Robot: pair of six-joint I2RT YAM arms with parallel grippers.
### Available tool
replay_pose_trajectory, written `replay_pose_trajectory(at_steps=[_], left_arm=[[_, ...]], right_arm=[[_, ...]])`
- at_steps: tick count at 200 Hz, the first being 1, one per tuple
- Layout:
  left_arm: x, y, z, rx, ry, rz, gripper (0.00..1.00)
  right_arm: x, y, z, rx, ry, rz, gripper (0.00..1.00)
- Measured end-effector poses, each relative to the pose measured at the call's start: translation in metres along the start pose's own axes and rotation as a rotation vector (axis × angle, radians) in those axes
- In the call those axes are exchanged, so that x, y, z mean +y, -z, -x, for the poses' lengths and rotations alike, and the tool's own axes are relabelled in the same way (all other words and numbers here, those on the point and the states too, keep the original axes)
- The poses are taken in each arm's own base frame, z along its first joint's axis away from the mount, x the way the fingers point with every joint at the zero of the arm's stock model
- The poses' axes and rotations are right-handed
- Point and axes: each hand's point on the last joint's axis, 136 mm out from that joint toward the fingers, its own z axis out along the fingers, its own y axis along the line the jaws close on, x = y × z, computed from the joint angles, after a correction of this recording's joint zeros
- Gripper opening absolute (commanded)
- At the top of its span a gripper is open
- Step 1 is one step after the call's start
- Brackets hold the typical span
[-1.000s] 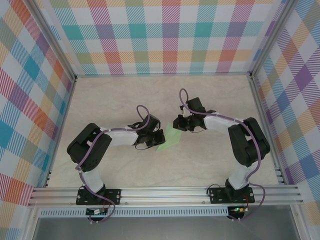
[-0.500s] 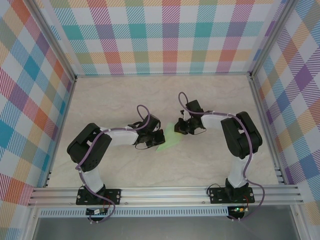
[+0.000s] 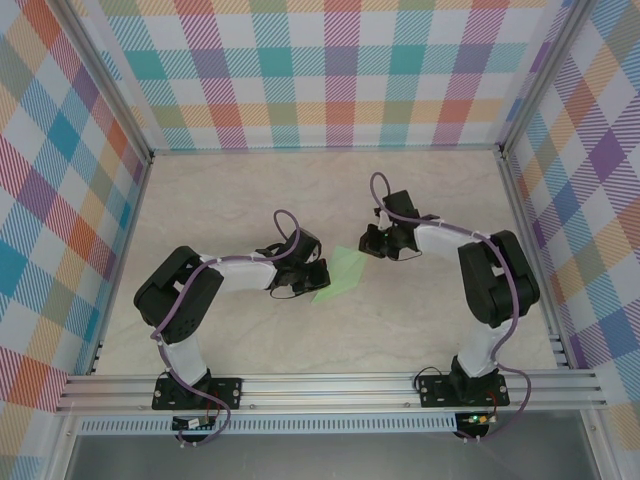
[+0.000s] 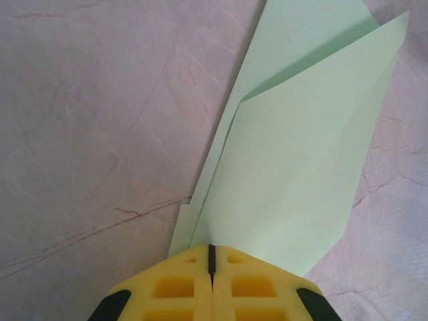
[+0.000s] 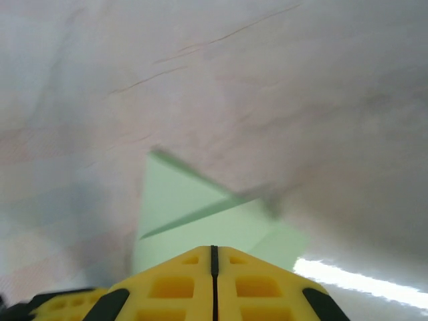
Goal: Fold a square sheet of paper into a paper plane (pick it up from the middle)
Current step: Fourth fold the wing at the center of the table.
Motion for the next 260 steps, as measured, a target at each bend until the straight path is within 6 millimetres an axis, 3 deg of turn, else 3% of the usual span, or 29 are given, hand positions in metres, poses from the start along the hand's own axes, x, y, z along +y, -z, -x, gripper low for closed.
replay_pose_trajectory(at_steps=[21, 51, 101, 155, 177, 221, 260], left_arm=[[0.000, 0.000, 0.000, 0.000, 0.000, 0.000, 0.00], [0.000, 0.000, 0.000, 0.001, 0.000, 0.001, 0.00], [0.000, 0.000, 0.000, 0.001, 0.000, 0.001, 0.00], [-0.001, 0.002, 0.000, 0.007, -0.010, 0.005, 0.00], [-0.002, 0.008, -0.002, 0.017, 0.000, 0.012, 0.08], [-0.022, 0.028, -0.002, -0.001, 0.043, -0.044, 0.16], [-0.030, 0.027, -0.015, 0.028, 0.071, -0.059, 0.17]], right_arm=[[0.024, -0.006, -0.019, 0.039, 0.016, 0.063, 0.06], [0.037, -0.023, -0.049, 0.125, -0.003, 0.102, 0.06], [0.024, -0.045, -0.066, 0.198, -0.071, 0.094, 0.06], [0.020, -0.046, -0.066, 0.196, -0.079, 0.078, 0.06], [0.018, -0.046, -0.065, 0.193, -0.081, 0.066, 0.06], [0.018, -0.046, -0.064, 0.191, -0.086, 0.054, 0.06], [0.017, -0.046, -0.065, 0.200, -0.092, 0.045, 0.06]])
